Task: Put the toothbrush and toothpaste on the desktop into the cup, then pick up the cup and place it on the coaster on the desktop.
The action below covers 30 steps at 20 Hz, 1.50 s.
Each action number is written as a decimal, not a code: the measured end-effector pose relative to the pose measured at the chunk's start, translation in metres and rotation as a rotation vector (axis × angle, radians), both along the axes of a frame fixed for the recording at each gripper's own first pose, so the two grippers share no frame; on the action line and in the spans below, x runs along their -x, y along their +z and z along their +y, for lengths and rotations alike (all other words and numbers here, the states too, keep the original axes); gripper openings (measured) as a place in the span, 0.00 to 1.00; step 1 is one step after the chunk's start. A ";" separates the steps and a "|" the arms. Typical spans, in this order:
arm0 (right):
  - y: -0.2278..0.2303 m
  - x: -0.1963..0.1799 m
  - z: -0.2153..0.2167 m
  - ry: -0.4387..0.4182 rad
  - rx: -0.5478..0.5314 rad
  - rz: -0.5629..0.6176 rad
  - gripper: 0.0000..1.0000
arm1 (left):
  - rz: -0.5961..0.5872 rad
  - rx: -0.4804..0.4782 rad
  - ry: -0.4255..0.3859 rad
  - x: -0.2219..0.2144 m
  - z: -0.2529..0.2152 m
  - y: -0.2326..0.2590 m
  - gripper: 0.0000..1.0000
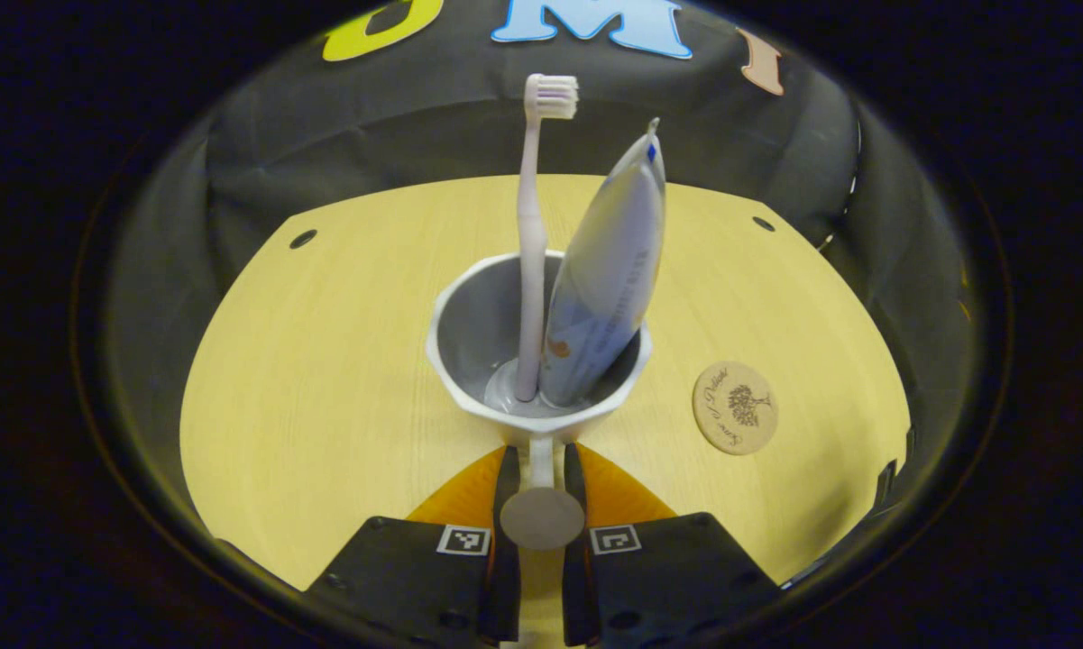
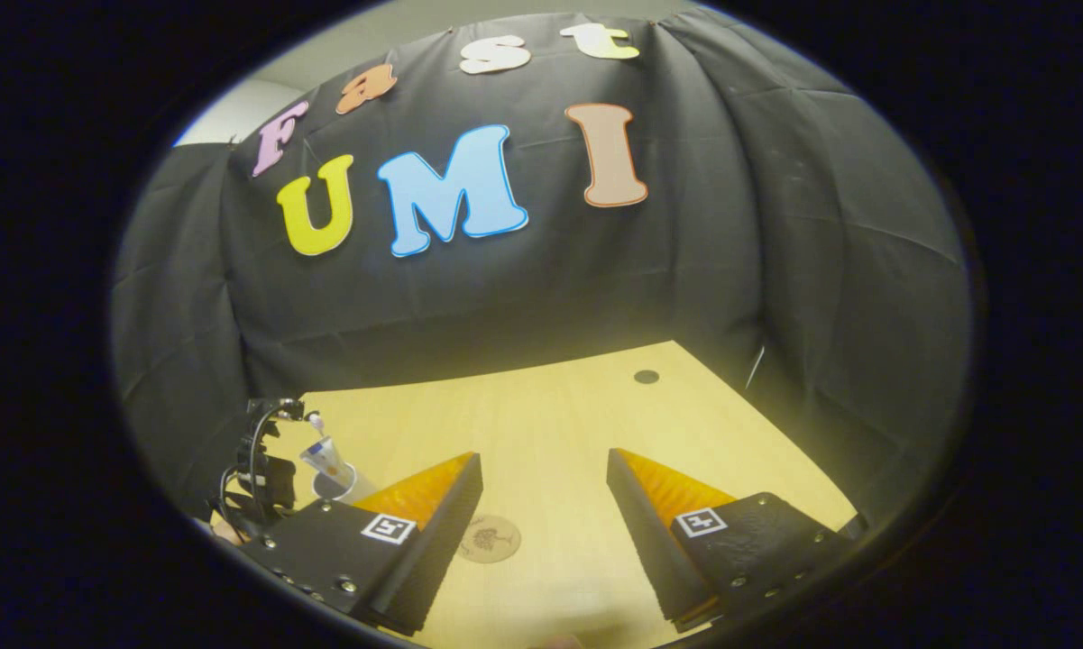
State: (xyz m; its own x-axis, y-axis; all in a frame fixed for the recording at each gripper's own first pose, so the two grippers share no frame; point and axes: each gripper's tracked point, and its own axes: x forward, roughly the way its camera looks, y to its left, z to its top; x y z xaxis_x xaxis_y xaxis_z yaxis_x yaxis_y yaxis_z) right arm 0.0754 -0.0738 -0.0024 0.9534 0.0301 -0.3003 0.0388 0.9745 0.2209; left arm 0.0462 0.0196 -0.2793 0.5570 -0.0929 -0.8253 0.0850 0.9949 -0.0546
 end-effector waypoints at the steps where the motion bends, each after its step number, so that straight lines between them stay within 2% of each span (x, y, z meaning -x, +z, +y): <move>1: 0.001 0.000 -0.001 -0.001 0.000 -0.003 0.89 | -0.001 0.003 -0.009 0.002 -0.002 0.003 0.24; 7: 0.001 0.008 -0.011 -0.019 -0.006 -0.013 0.89 | -0.003 0.027 -0.081 0.006 -0.047 0.015 0.25; 17: -0.005 0.024 -0.051 -0.085 -0.025 -0.006 0.89 | 0.018 0.057 -0.195 0.011 -0.123 0.013 0.25; 26: -0.010 0.030 -0.088 -0.128 -0.037 -0.001 0.89 | 0.058 0.032 -0.230 0.010 -0.154 -0.005 0.25; 30: -0.010 0.029 -0.092 -0.125 -0.009 0.000 0.89 | 0.077 0.021 -0.227 0.006 -0.161 -0.016 0.25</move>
State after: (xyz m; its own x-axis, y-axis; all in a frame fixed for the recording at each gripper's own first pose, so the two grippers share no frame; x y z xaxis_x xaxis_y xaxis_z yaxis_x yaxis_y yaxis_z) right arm 0.0460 -0.1660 -0.0123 0.9498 -0.0864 -0.3006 0.1599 0.9601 0.2294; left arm 0.0397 -0.1409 -0.2956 0.4550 -0.2261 -0.8613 0.3008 0.9494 -0.0903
